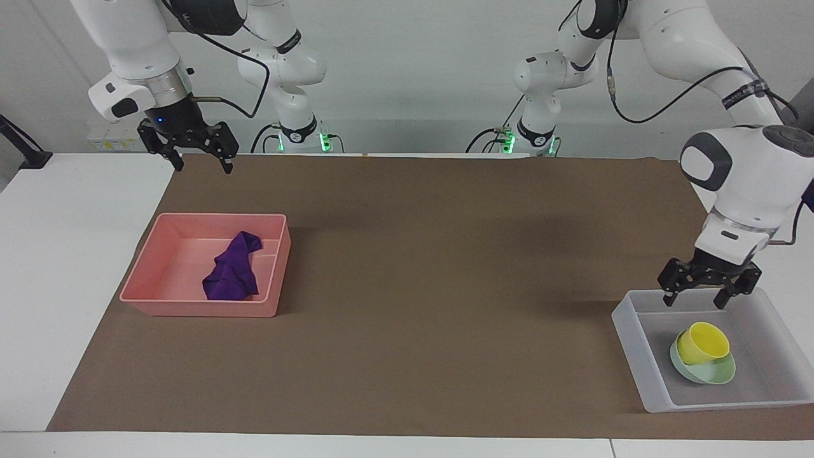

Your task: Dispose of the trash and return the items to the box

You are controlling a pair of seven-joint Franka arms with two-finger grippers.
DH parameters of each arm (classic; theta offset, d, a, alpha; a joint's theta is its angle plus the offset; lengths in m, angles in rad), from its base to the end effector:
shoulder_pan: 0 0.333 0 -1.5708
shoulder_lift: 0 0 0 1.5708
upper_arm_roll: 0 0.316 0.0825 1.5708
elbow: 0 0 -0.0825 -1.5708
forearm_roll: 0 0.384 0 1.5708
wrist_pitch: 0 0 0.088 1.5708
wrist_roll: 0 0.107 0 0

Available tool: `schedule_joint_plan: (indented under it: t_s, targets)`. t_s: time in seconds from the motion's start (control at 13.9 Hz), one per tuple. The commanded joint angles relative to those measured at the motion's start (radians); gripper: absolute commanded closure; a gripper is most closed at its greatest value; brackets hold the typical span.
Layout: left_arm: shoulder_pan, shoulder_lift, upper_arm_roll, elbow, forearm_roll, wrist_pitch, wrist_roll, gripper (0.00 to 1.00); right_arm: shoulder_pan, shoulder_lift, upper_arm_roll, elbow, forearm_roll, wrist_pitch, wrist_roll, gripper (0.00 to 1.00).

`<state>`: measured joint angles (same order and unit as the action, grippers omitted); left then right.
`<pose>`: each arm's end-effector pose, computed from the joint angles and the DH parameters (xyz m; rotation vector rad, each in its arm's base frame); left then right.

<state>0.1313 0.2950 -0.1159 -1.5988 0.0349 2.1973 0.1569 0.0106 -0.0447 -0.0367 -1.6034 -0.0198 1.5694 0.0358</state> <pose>0.6765 0.0204 0.4931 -3.0724 0.2270 -0.4728 0.5402 -0.0167 0.6335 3.1219 -0.0968 0.0168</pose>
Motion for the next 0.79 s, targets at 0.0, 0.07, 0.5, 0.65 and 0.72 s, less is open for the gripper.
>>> schedule_joint_plan:
  t_s: [0.0,0.07,0.5,0.65,0.72]
  targets:
    - [-0.076,-0.15,0.016,-0.108,0.019,-0.101,-0.111,0.0,-0.008,-0.004,0.004,0.013,0.008,-0.028,-0.017,0.0]
    - [-0.096,-0.181,0.016,-0.108,0.019,-0.138,-0.143,0.0,-0.008,-0.006,0.005,0.008,0.008,-0.023,-0.017,0.0]
    - [-0.134,-0.284,-0.004,0.026,0.017,-0.444,-0.169,0.0,-0.003,-0.018,0.006,-0.01,0.011,-0.031,0.006,0.0]
    - [-0.13,-0.266,-0.002,0.098,0.02,-0.536,-0.163,0.0,-0.004,-0.02,0.006,-0.013,0.012,-0.028,0.009,0.0]
    - [-0.127,-0.26,-0.002,0.12,0.019,-0.572,-0.158,0.0,-0.004,-0.02,0.006,-0.013,0.012,-0.029,0.009,0.0]
